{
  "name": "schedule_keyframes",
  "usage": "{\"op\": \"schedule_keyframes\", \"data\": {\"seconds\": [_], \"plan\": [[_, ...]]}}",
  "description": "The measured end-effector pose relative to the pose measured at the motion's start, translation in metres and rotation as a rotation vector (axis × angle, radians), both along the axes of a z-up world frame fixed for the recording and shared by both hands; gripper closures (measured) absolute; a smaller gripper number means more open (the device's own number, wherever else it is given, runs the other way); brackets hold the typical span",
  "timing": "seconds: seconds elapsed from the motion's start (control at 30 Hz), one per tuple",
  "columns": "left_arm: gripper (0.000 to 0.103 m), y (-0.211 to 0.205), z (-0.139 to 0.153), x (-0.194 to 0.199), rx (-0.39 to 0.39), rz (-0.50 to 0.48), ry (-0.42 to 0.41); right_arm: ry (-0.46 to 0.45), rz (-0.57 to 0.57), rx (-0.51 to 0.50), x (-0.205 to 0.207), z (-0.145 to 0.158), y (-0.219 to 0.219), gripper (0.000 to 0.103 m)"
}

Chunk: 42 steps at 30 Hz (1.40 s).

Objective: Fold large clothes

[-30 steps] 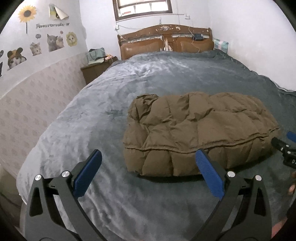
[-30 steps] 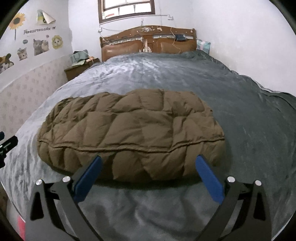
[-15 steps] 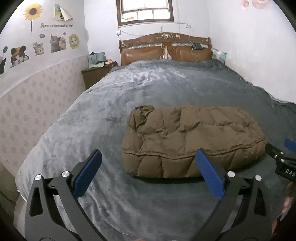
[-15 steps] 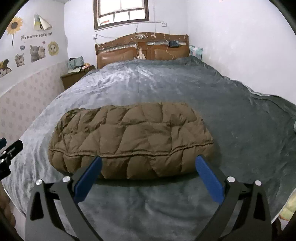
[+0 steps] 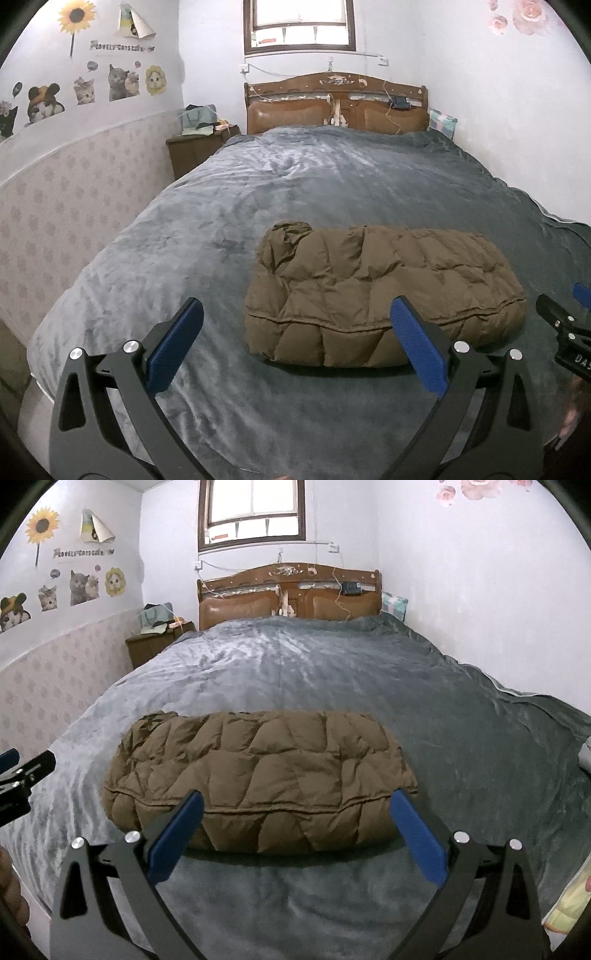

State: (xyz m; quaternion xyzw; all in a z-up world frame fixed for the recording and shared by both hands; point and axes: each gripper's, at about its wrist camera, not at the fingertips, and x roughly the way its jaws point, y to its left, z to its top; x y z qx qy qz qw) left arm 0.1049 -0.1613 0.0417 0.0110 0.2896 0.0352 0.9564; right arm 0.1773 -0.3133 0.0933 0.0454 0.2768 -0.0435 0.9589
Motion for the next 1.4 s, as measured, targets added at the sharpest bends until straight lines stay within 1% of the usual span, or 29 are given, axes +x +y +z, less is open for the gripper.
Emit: {"op": "schedule_keyframes", "data": {"seconds": [0.27, 0.4, 0.53, 0.67, 1.03, 1.17, 1.4], "plan": [[0.003, 0.002, 0.004, -0.002, -0.001, -0.002, -0.01, 0.0, -0.003, 0.002, 0.0, 0.002, -0.001, 0.002], [0.003, 0.005, 0.003, -0.001, -0.017, -0.014, -0.004, -0.002, -0.004, -0.008, 0.0, 0.003, -0.001, 0.002], [0.003, 0.006, 0.004, -0.001, -0.013, -0.011, -0.002, 0.002, -0.001, -0.004, 0.001, 0.004, -0.001, 0.002], [0.003, 0.009, 0.005, 0.001, -0.026, -0.007, 0.003, 0.002, -0.003, -0.002, 0.001, 0.004, -0.002, 0.002], [0.003, 0.007, 0.008, -0.001, -0.011, -0.001, 0.004, 0.002, -0.014, -0.002, 0.0, 0.003, -0.002, 0.002], [0.003, 0.003, 0.009, -0.003, 0.006, -0.003, -0.007, -0.002, -0.016, -0.002, 0.001, 0.004, -0.002, 0.002], [0.003, 0.003, 0.013, -0.004, 0.011, -0.013, -0.014, -0.003, -0.015, -0.003, 0.002, 0.004, -0.002, 0.002]]}}
